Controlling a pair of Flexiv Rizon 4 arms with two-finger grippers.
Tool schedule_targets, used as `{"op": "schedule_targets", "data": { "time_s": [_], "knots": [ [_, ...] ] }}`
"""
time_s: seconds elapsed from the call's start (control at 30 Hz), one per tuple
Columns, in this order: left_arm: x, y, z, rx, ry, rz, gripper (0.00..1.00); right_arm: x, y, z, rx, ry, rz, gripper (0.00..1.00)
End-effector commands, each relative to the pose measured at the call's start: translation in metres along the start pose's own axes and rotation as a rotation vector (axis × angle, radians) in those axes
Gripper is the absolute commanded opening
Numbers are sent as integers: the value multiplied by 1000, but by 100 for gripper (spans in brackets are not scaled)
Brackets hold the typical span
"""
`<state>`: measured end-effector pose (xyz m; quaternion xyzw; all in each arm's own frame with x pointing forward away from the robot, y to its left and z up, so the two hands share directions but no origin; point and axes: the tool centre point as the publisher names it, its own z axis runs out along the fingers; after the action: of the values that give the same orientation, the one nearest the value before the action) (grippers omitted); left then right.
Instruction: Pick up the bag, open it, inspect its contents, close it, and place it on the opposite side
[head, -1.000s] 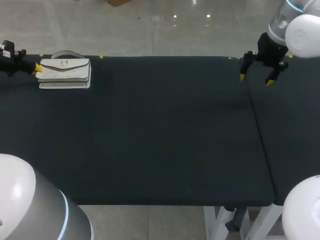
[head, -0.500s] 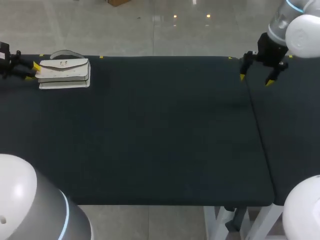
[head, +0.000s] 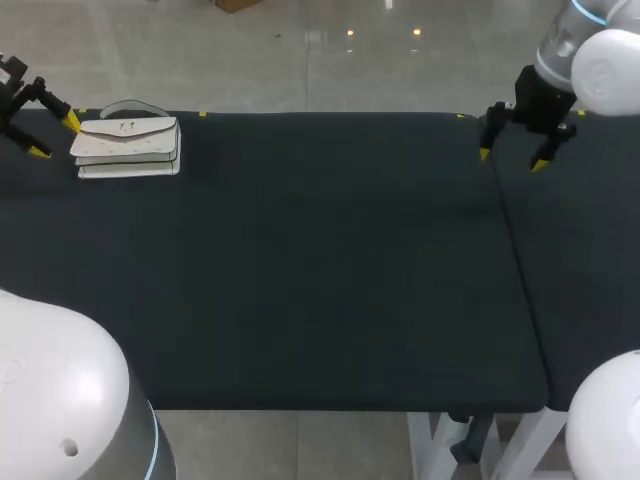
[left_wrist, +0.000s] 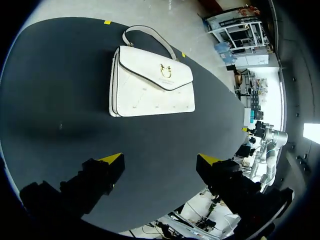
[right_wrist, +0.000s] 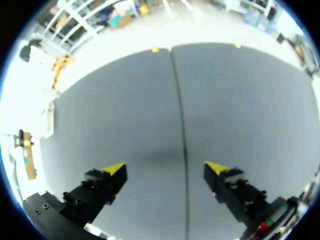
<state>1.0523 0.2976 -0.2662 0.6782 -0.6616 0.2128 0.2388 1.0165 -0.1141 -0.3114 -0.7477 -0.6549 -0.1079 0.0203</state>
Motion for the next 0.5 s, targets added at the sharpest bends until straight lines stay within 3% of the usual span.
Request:
{"op": "schedule_targets", "data": {
  "time_s": [0.03, 0.5],
  "knots": [
    [18, 28, -3, 131, -233, -14, 100, 0, 1, 0, 2, -2, 1, 100],
    [51, 58, 3, 131, -479, 10, 100, 0, 1, 0, 2, -2, 1, 100]
  ]
}}
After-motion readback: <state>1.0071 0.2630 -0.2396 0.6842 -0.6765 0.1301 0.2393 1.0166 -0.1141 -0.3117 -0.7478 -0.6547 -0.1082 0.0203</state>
